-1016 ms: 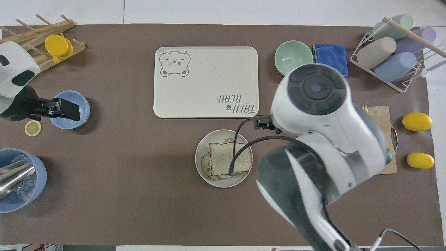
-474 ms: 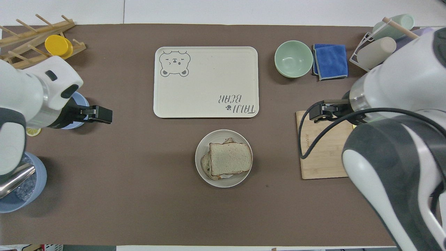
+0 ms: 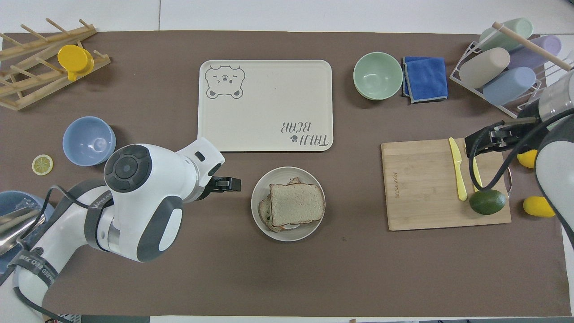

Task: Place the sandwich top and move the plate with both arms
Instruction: 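Grasp the rim of the white plate with the left gripper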

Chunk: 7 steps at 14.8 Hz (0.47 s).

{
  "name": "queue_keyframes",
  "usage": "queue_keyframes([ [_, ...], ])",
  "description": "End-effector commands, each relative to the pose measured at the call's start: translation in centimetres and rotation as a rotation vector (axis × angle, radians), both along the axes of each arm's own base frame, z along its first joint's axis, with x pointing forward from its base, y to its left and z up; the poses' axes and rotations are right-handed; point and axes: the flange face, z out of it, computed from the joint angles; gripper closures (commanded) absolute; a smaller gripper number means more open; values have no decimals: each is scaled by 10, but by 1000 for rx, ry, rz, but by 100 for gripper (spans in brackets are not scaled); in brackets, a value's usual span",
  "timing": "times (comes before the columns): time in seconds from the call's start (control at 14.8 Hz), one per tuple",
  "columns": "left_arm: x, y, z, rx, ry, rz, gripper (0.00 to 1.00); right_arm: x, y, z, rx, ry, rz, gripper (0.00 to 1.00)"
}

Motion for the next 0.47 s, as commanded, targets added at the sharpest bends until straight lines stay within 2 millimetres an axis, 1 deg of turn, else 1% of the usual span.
queue_keyframes([
  [0.0,-10,-12,-15,-55,5,32,0,-7,-11,3,1,23,7,0],
  [0.14,-13,-23,-29,-71,17,32,0,-7,-11,4,0,22,10,0],
  [0.27,-15,-29,-41,-69,25,21,0,-11,-4,5,0,36,20,0],
  [0.34,-15,-29,-44,-68,31,19,1,-11,-5,6,0,37,21,0],
  [0.41,-15,-30,-45,-76,37,24,6,-11,-8,5,1,36,21,0],
])
